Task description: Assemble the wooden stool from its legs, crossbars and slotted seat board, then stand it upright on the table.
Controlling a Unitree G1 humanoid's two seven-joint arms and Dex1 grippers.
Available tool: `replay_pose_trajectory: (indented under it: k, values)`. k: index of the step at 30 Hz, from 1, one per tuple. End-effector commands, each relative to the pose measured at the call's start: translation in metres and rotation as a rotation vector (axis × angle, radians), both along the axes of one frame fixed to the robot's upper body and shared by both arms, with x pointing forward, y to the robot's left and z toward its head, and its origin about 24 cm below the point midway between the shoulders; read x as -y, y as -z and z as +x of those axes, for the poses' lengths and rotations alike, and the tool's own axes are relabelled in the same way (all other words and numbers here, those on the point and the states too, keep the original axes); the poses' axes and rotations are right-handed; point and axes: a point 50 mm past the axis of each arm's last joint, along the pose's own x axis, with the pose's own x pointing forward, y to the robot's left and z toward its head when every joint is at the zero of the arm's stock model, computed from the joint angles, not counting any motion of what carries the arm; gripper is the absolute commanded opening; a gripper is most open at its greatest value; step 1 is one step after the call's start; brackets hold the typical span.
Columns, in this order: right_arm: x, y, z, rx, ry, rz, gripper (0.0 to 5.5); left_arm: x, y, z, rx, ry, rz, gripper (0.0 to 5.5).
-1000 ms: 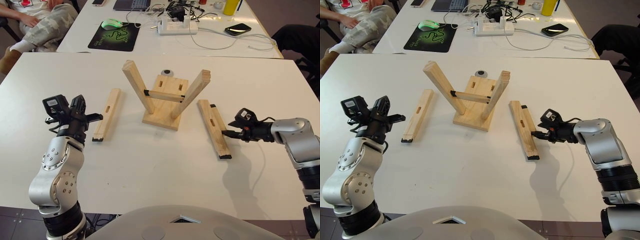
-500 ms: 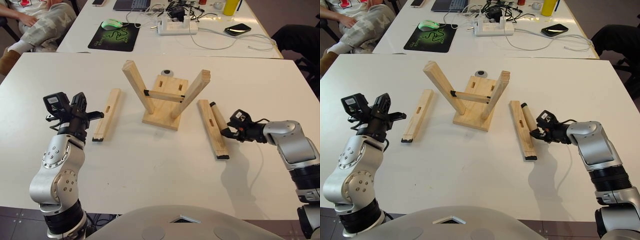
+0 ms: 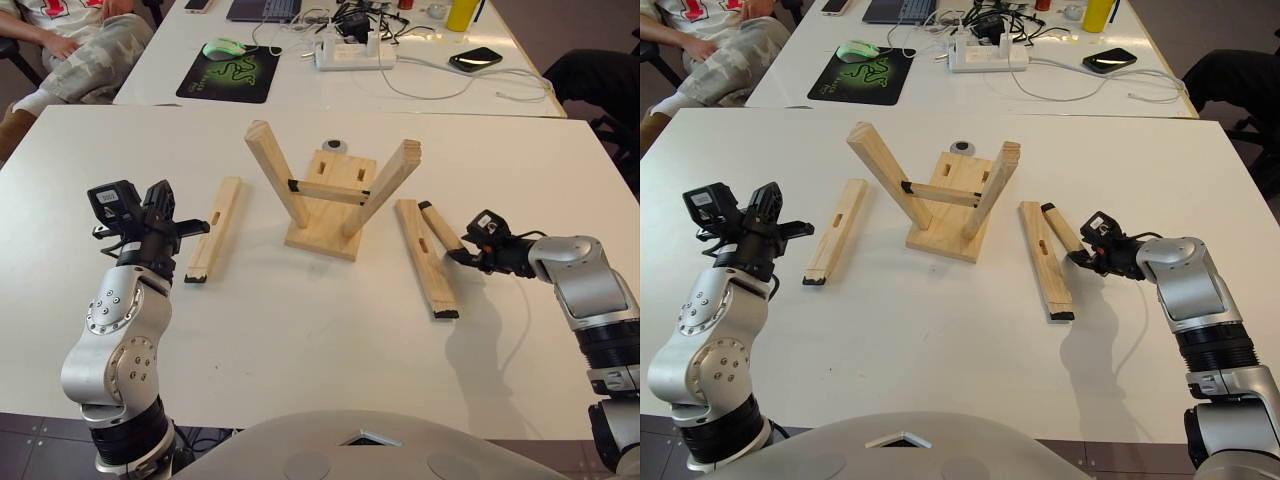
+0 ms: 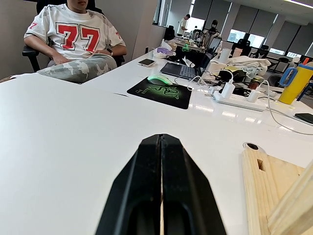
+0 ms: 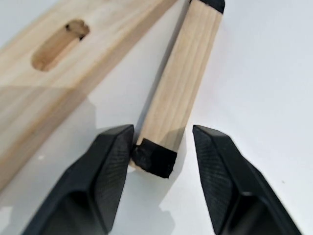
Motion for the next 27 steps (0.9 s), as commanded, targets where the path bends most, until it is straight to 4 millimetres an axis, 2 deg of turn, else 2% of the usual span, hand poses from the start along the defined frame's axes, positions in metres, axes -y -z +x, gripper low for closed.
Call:
replay_pose_trajectory:
  k: [1,6,10,15,18,22,25,27]
  values:
    - [0.006,0.013,-0.007,-0.070,0.059,-0.018,2.01,0.001,0.000,0.001,0.002,0.003,0.002,0.00]
    - [0.011,0.015,-0.004,-0.090,0.134,0.023,1.37,0.001,0.000,0.000,0.004,0.000,0.002,0.00]
    - [0.012,0.012,0.002,-0.067,0.178,0.068,1.37,0.000,-0.001,0.000,0.007,-0.003,0.001,0.00]
    - [-0.001,-0.012,0.025,0.086,0.162,0.174,1.36,0.000,-0.001,0.000,0.009,-0.002,0.001,0.00]
    - [-0.009,-0.045,0.050,0.281,0.196,0.276,1.36,-0.002,-0.004,0.001,0.022,0.001,0.003,0.00]
    - [-0.014,-0.100,0.080,0.585,0.230,0.402,1.36,-0.002,-0.015,0.005,0.076,0.022,-0.014,0.00]
    - [-0.035,-0.150,0.089,0.805,0.096,0.476,1.36,0.000,-0.031,0.008,0.157,0.061,-0.063,0.00]
    - [-0.065,-0.190,0.085,0.951,-0.122,0.538,1.36,0.006,-0.048,0.011,0.241,0.121,-0.143,0.00]
